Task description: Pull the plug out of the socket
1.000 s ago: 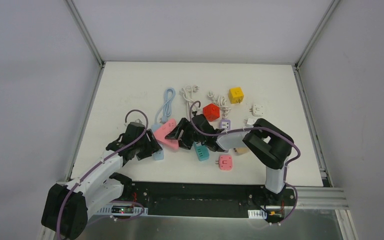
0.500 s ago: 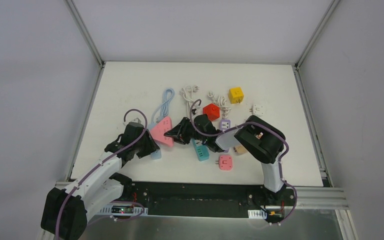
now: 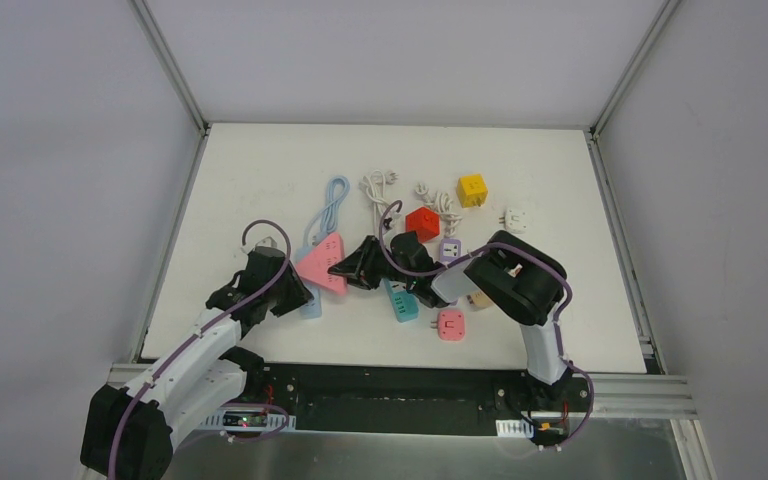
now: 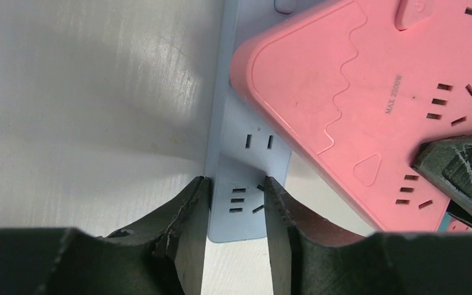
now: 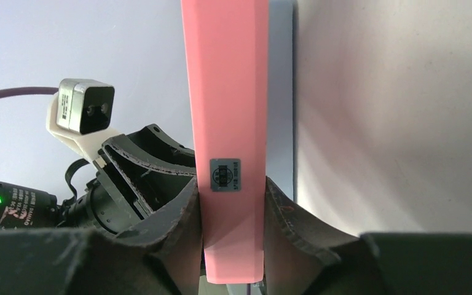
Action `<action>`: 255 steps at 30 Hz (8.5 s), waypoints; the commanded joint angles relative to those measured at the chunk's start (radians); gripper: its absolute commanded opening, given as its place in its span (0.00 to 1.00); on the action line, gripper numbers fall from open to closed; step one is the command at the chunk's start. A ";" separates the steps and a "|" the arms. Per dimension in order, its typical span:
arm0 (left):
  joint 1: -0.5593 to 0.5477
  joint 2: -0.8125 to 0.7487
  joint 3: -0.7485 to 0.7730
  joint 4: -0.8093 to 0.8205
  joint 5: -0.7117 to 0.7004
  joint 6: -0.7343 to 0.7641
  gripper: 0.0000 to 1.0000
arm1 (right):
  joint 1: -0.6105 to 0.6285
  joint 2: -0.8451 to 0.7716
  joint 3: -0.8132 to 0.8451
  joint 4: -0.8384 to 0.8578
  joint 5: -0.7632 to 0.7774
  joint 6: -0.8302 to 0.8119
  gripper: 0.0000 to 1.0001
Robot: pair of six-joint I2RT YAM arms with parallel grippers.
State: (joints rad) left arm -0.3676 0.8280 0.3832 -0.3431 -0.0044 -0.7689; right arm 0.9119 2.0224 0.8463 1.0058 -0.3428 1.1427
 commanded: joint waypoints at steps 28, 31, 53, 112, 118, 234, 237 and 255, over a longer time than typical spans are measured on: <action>-0.010 0.077 0.003 -0.103 -0.066 0.005 0.17 | 0.065 -0.142 0.070 -0.070 -0.066 -0.144 0.00; -0.010 0.081 0.002 -0.102 -0.066 0.004 0.16 | 0.052 -0.126 0.086 -0.102 -0.057 -0.049 0.00; -0.010 0.079 0.002 -0.110 -0.071 0.010 0.15 | 0.035 -0.183 0.048 -0.069 -0.071 -0.103 0.00; -0.010 0.106 0.005 -0.095 -0.045 0.009 0.15 | 0.015 -0.156 0.007 -0.079 0.003 0.167 0.00; -0.010 0.102 0.004 -0.099 -0.047 0.008 0.15 | 0.003 -0.145 0.001 -0.036 -0.022 0.310 0.00; -0.107 0.135 0.038 -0.046 -0.066 0.041 0.27 | -0.048 -0.153 -0.030 -0.012 -0.098 -0.192 0.00; -0.107 0.130 0.035 -0.053 -0.073 0.043 0.25 | -0.060 -0.148 -0.022 0.010 -0.098 -0.140 0.00; -0.106 0.136 0.035 -0.056 -0.076 0.040 0.22 | -0.107 -0.141 -0.007 0.073 -0.163 0.035 0.00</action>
State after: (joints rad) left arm -0.4725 0.9527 0.4221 -0.3038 -0.0051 -0.7204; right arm 0.8242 1.9369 0.8524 0.8459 -0.4870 1.2522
